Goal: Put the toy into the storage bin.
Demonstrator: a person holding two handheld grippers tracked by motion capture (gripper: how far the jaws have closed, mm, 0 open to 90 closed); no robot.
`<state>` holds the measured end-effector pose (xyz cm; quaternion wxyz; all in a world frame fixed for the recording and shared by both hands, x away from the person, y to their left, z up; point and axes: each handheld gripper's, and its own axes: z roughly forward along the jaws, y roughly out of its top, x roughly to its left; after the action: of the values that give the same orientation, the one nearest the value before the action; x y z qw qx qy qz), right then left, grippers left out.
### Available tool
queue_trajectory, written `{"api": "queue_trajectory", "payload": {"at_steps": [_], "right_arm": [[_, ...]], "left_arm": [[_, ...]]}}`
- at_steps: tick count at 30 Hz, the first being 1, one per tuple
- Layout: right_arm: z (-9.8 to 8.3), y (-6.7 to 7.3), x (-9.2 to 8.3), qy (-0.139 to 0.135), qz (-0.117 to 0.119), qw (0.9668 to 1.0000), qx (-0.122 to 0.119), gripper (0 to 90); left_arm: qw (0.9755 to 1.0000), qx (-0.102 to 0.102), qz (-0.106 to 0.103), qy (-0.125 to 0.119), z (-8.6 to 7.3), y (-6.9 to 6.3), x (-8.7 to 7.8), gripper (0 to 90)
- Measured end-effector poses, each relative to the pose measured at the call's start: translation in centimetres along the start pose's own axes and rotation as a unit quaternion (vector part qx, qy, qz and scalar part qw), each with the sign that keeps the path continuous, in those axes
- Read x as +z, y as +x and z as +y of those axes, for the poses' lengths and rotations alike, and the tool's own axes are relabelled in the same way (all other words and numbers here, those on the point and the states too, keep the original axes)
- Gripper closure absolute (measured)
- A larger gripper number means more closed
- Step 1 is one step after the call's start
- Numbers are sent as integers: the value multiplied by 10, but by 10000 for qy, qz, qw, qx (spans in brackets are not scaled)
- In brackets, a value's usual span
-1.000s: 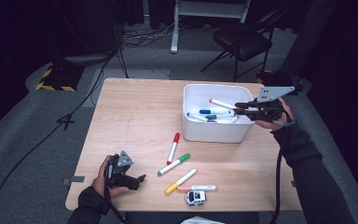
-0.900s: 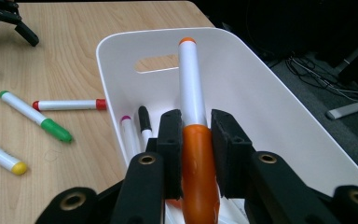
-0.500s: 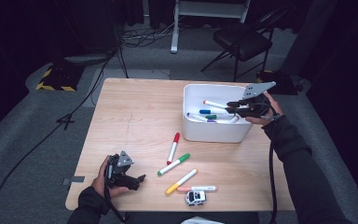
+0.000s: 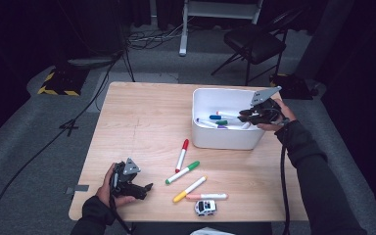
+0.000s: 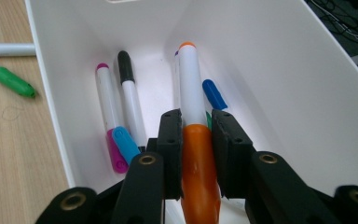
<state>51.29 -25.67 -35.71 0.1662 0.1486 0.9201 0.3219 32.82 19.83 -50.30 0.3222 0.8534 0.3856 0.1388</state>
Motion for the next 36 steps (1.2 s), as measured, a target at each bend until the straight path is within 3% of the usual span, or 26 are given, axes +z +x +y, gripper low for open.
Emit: {"api": "queue_trajectory", "payload": {"at_steps": [4, 12, 18, 23, 28, 31, 34, 36], "right_arm": [[-4, 0, -1, 145, 14, 9999, 26, 748], [-8, -2, -6, 482, 40, 9986, -209, 747], [-12, -2, -7, 773, 10, 9969, -148, 740], [-15, -5, -15, 687, -50, 9976, -69, 681], [-15, -2, -26, 419, -107, 9991, 15, 635], [-14, 4, -36, -21, -110, 9999, 61, 605], [-12, 16, -49, -531, -15, 9985, 86, 597], [-10, 25, -56, -829, 77, 9965, -27, 580]], "left_arm": [[10000, 0, 0, 1, 0, 0, 0, 13], [10000, 1, -1, 2, 0, 0, 0, 12], [10000, 1, 1, 1, 0, 0, 0, 13], [10000, 0, -1, 1, 0, 0, 0, 12], [10000, 2, 1, 2, 0, 0, 0, 13], [10000, -2, 0, 1, 0, 0, 0, 13], [10000, -1, 0, 0, 0, 0, 0, 13], [10000, -1, 0, 1, 0, 0, 0, 13]]}}
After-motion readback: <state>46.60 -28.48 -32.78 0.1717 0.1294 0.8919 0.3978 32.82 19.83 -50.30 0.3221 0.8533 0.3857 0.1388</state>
